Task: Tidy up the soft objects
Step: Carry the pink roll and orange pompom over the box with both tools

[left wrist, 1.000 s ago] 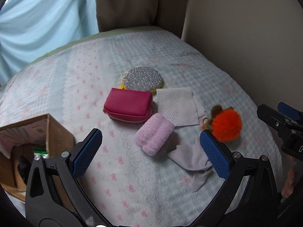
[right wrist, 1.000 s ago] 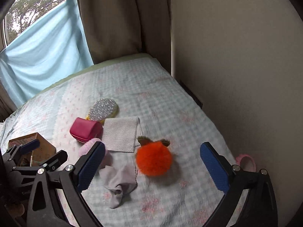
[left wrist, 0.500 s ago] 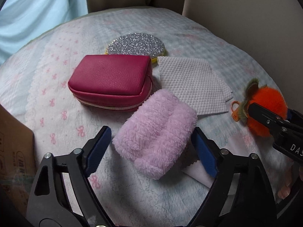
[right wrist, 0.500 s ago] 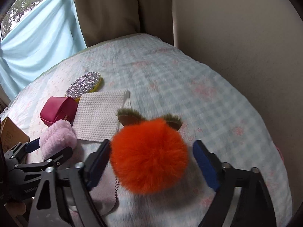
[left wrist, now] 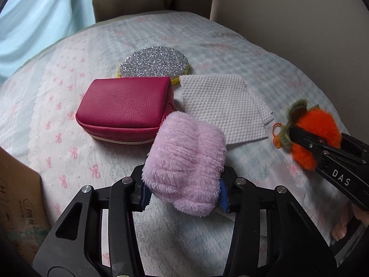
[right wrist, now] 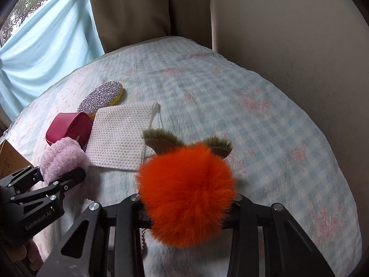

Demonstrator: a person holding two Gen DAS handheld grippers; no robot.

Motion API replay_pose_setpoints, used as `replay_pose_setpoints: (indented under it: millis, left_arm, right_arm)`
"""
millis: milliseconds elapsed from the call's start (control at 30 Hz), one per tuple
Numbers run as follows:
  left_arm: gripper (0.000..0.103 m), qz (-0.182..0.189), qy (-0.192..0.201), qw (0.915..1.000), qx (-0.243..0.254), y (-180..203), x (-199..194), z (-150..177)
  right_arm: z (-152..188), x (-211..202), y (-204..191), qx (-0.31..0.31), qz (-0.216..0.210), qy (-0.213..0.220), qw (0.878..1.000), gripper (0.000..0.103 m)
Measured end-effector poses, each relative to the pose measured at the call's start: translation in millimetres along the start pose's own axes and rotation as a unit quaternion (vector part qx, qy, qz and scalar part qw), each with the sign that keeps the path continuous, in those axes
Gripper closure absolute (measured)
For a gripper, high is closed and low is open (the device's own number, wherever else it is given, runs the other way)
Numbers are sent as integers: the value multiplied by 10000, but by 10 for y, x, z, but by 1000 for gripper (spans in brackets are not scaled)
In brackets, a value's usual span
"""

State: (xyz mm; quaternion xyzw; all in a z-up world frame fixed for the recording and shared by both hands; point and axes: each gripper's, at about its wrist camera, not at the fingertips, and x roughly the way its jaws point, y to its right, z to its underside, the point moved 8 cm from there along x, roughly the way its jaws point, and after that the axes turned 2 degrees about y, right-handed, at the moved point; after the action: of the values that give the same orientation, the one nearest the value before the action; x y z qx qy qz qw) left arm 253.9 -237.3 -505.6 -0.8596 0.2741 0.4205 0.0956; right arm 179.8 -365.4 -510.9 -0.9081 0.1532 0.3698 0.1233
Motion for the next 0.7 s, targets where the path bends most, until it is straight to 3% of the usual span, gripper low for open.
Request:
replay_pose_setpoints:
  millis: [400,700]
  left_arm:
    - [65,28,-14,10000,-76,26,-413,-297]
    - [65,14,194,9997,-114,51,-1400,-828]
  right_arm:
    - [-286,-418,-70,59,47,107,9999,70]
    - [-826,-1410,-240,347,170,379,9985,70]
